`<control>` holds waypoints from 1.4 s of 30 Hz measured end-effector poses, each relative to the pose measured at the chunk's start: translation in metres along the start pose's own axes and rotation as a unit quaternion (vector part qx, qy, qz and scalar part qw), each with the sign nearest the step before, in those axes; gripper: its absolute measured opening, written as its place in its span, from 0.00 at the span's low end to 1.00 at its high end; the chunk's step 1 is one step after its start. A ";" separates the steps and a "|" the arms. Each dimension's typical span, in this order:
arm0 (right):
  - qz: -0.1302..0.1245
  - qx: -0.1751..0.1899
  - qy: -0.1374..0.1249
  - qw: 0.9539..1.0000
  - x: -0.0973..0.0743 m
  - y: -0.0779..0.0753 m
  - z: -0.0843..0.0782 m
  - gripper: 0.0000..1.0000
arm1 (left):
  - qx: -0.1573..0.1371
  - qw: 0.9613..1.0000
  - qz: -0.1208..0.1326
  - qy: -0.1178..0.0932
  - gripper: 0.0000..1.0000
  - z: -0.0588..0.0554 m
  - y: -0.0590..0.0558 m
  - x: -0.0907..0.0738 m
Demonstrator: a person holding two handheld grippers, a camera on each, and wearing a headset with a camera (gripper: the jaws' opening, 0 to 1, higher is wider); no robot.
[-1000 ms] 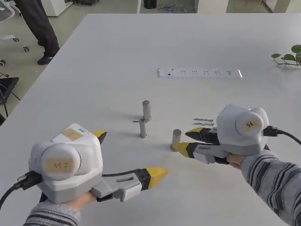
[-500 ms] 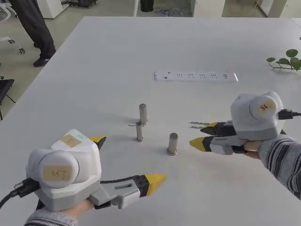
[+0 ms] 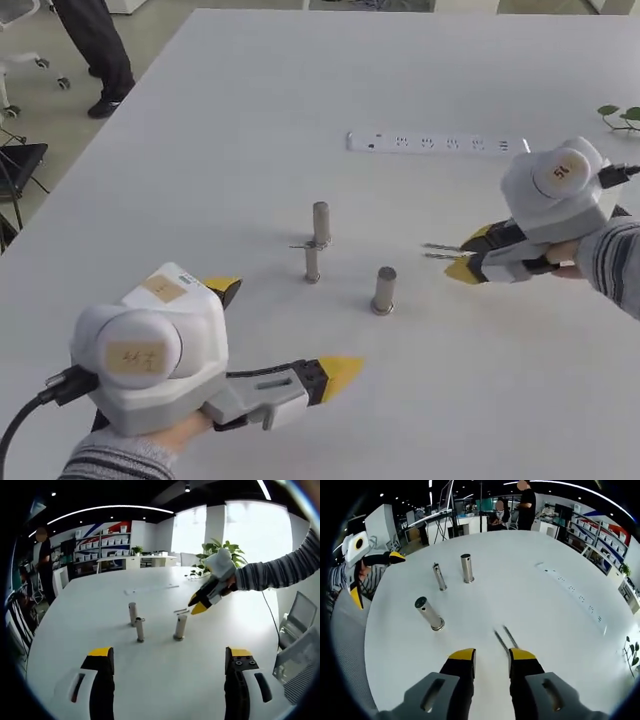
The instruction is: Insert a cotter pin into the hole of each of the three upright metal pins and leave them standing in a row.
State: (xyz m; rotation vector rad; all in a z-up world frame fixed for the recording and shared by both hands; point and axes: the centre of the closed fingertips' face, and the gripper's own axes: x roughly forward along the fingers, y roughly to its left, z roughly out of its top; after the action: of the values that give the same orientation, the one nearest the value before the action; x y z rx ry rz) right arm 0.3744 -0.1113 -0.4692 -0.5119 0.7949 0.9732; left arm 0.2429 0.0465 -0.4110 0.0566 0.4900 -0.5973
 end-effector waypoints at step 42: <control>0.001 -0.097 0.107 0.989 0.011 -0.014 -0.016 0.00 | 0.005 1.000 -0.005 0.009 0.75 -0.001 0.009 -0.005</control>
State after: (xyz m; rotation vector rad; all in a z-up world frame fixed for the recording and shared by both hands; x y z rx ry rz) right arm 0.3843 -0.1232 -0.4874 -0.7949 0.8971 1.0143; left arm 0.2438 0.0565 -0.4104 0.0685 0.5046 -0.6103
